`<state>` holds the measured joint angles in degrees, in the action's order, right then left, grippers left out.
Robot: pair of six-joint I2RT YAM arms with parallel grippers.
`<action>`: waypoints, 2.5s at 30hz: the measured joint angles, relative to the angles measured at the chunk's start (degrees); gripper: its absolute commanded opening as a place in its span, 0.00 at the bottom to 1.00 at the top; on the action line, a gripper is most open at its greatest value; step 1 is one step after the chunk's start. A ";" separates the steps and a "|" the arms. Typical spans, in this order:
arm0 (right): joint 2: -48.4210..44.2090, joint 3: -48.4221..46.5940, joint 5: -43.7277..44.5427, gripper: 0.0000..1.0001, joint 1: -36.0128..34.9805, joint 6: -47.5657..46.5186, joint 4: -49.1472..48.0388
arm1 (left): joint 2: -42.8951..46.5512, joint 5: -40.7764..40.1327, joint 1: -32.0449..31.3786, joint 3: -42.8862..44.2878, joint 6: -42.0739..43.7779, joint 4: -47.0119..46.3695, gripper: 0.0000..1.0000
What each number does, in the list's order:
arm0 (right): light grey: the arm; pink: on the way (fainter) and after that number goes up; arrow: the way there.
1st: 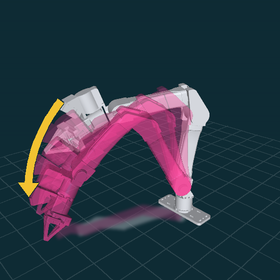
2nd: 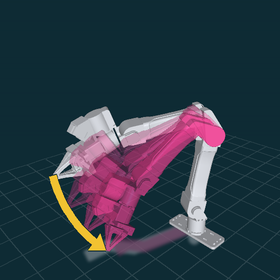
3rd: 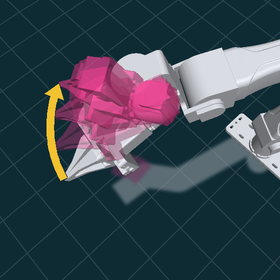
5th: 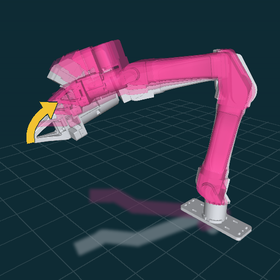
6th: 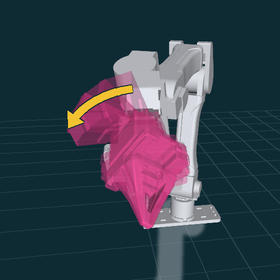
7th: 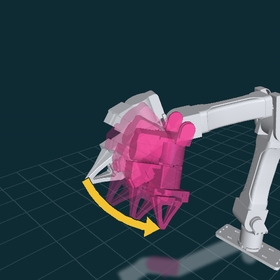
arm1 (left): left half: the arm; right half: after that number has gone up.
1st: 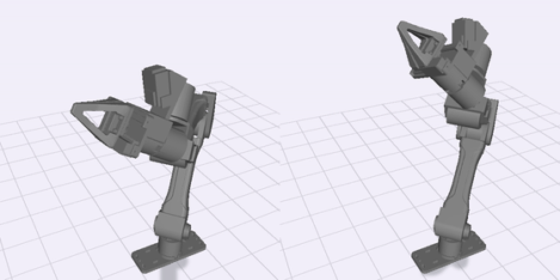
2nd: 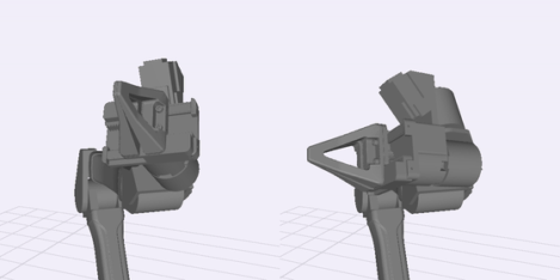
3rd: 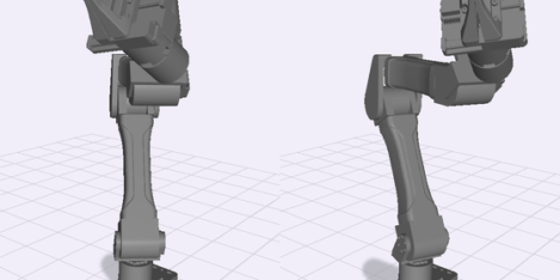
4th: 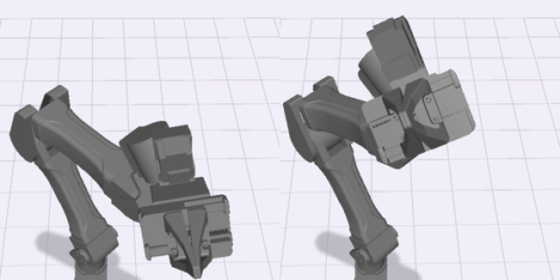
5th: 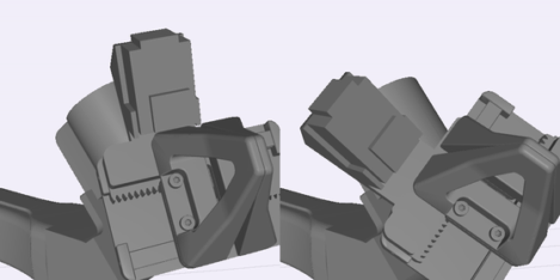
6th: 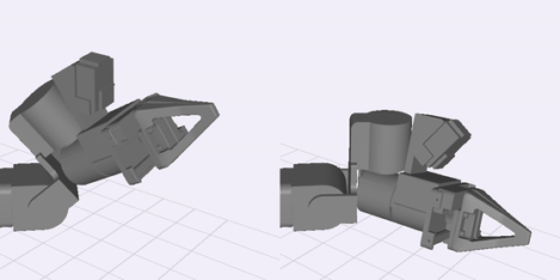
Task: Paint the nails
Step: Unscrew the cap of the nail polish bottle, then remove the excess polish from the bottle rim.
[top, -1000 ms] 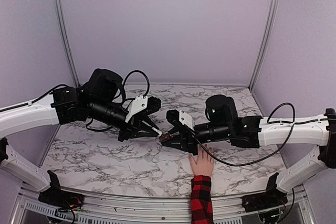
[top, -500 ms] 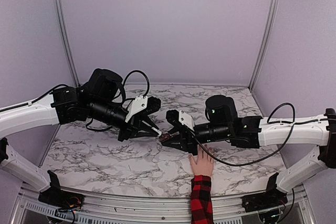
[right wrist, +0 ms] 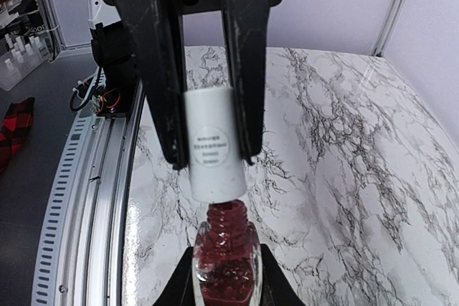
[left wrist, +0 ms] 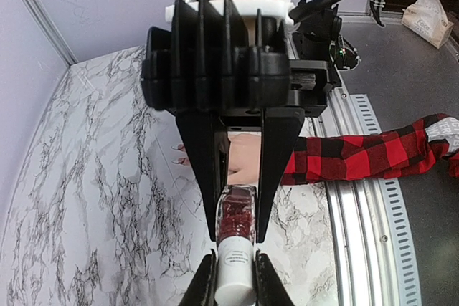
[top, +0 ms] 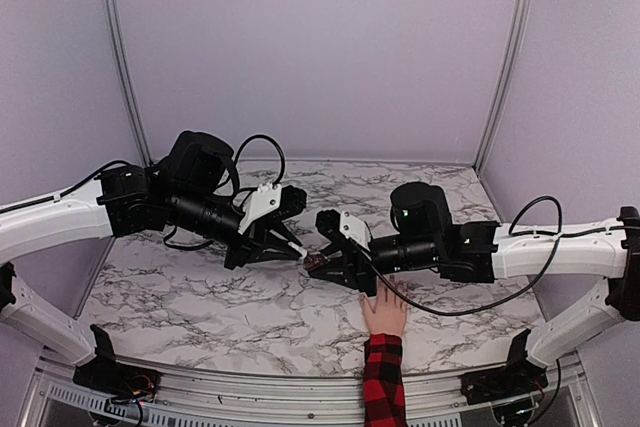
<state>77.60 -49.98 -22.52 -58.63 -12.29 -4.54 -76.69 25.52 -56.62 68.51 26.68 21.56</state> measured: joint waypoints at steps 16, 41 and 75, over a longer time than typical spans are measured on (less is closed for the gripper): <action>0.00 0.00 0.37 0.00 0.00 -0.02 0.83 | 0.00 -0.07 0.00 0.00 0.76 0.17 0.00; -0.63 1.07 2.54 0.00 0.09 -0.02 2.01 | 1.05 3.15 -0.74 0.00 0.76 0.17 0.00; -4.20 3.43 -3.93 0.00 0.09 -1.46 0.07 | 2.69 4.04 0.33 -0.07 0.74 0.15 0.00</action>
<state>73.41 -46.54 -26.46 -58.54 -13.76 -4.47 -74.00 29.56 -56.29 68.45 27.42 21.71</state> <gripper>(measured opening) 0.217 0.133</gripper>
